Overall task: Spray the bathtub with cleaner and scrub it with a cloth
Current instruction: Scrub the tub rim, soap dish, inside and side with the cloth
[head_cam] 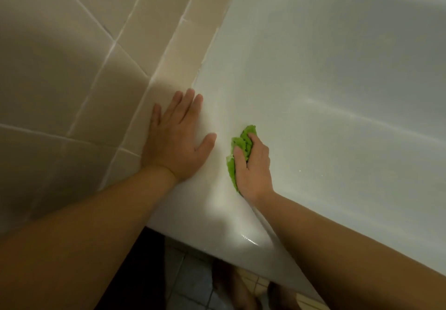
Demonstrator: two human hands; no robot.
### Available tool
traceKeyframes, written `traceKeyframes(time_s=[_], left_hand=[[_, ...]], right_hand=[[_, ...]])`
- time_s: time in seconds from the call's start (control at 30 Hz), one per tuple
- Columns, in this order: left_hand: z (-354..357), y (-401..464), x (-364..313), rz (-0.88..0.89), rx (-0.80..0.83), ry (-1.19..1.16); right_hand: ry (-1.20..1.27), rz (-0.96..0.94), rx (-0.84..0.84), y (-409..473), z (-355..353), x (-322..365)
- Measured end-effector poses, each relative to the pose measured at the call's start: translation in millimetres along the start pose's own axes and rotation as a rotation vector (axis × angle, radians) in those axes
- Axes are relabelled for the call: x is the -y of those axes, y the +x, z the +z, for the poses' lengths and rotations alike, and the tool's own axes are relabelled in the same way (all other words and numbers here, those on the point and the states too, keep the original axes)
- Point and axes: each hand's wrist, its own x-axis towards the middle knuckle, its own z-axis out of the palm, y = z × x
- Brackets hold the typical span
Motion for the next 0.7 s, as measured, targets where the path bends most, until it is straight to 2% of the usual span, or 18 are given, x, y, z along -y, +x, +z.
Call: traceKeyframes(time_s=[0.17,0.3,0.4,0.53,0.7], left_hand=[[-2,21,-5,0.013,-0.007,-0.002],[-2,48,-9,0.045,-0.023,0.018],[-2,65,-13,0.062,-0.018,0.024],[-5,80,-18,0.062,-0.015,0.032],[-7,95,-24,0.064,-0.015,0.017]], right_hand=[[-0.096,0.195,0.097,33,-6,-81],[-0.263,0.501,0.248,61,-11,-142],[-0.249,0.606,0.198,72,-7,-141],[-0.060,0.577,0.150,65,-9,-91],[0.047,0.251,0.116,22,-6,-19]])
